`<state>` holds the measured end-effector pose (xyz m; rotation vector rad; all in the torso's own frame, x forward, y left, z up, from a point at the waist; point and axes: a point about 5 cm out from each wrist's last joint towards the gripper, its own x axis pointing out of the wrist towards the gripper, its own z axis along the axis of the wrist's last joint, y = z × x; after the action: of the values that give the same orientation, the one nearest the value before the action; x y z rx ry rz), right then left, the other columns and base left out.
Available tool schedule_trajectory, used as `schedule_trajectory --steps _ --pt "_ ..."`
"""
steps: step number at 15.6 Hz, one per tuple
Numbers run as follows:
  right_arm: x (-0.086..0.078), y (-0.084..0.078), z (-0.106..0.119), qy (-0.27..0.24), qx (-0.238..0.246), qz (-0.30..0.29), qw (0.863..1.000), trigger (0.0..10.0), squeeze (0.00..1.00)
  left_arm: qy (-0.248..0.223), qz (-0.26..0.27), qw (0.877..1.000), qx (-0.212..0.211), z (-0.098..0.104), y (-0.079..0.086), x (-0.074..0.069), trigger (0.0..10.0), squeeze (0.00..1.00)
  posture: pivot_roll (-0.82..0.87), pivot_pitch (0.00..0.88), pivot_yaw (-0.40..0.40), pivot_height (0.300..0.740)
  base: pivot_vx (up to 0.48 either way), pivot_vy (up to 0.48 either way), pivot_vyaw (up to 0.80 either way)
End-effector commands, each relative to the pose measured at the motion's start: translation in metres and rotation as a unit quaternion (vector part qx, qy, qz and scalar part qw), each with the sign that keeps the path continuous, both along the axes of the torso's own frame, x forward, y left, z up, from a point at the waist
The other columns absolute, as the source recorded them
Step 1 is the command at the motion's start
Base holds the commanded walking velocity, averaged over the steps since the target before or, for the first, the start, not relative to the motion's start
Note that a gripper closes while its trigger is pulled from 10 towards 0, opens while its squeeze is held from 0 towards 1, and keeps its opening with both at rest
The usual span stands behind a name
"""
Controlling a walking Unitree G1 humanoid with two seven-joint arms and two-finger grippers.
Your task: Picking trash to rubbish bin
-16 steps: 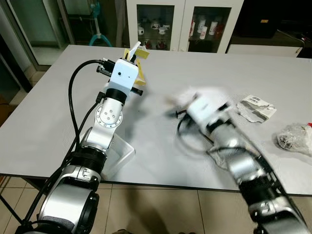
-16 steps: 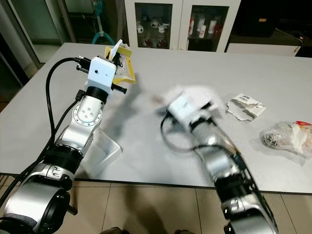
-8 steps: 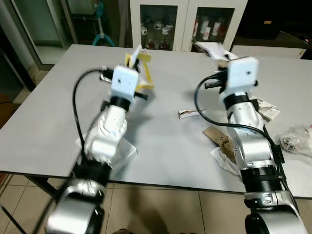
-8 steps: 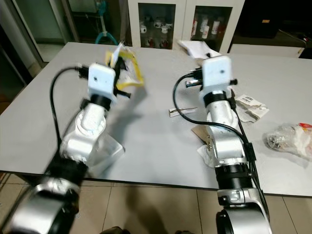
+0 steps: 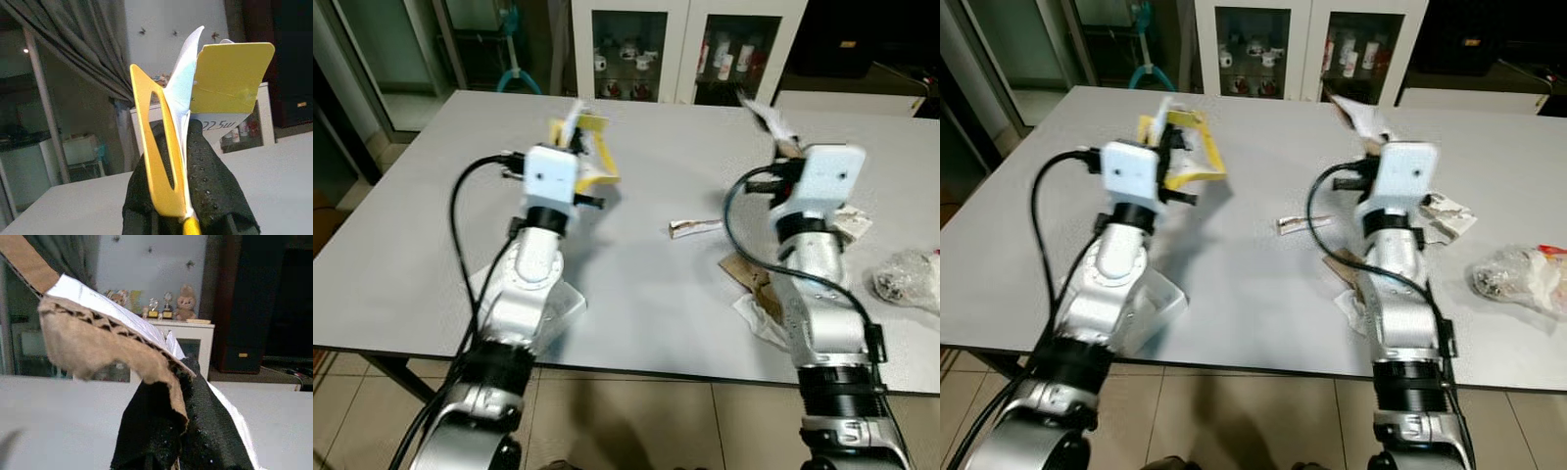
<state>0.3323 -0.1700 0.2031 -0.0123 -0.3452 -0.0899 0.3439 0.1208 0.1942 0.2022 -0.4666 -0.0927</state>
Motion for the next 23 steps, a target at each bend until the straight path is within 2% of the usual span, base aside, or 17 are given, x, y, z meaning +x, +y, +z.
schedule_trajectory --steps 1,2,4,5,6,8,10,13,23 --pt "-0.001 -0.010 -0.001 0.010 0.009 -0.016 1.000 10.0 0.00 0.008 0.008 1.000 0.005 -0.004 0.008 -0.002 10.0 0.00 -0.05 0.000 0.014 0.740 0.000 0.000 0.00" --pt "0.000 -0.009 -0.009 0.026 0.018 -0.012 0.999 10.0 0.00 0.013 0.015 1.000 0.004 -0.006 0.011 -0.002 10.0 0.00 -0.05 0.000 0.011 0.740 0.000 0.000 0.00" --pt "0.000 0.005 -0.032 0.068 0.044 0.008 0.997 10.0 0.00 0.022 0.032 0.999 -0.026 -0.009 0.015 -0.001 10.0 0.00 -0.04 0.000 0.006 0.740 0.000 0.000 0.00" --pt "-0.003 0.018 -0.036 0.075 0.038 0.025 0.996 10.0 0.00 0.028 0.034 0.999 -0.030 -0.011 0.012 0.000 10.0 0.00 -0.04 0.000 0.004 0.740 0.000 0.000 0.00" --pt "-0.004 0.020 -0.037 0.080 0.031 0.029 0.996 10.0 0.00 0.031 0.030 0.999 -0.025 -0.012 0.009 -0.001 10.0 0.00 -0.04 0.000 0.003 0.740 0.000 0.000 0.00" --pt "-0.002 0.014 -0.035 0.080 0.033 0.017 0.996 10.0 0.00 0.025 0.004 1.000 0.013 -0.014 -0.001 -0.006 10.0 0.00 -0.04 0.004 0.002 0.740 0.000 0.000 0.00" --pt "-0.001 0.010 -0.033 0.079 0.032 0.020 0.996 10.0 0.00 0.029 0.001 1.000 0.007 -0.016 -0.003 -0.007 10.0 0.00 -0.05 0.007 0.000 0.740 0.000 0.000 0.00" --pt "-0.003 0.018 -0.038 0.090 0.022 0.043 0.995 10.0 0.00 0.024 0.000 1.000 0.012 -0.016 -0.004 -0.009 10.0 0.00 -0.04 0.011 -0.003 0.740 -0.282 0.000 0.00" --pt "0.001 0.014 -0.037 0.091 0.025 0.031 0.995 10.0 0.00 0.029 -0.003 0.999 0.022 -0.017 -0.006 -0.009 10.0 0.00 -0.04 0.017 0.000 0.740 -0.334 0.000 0.00"
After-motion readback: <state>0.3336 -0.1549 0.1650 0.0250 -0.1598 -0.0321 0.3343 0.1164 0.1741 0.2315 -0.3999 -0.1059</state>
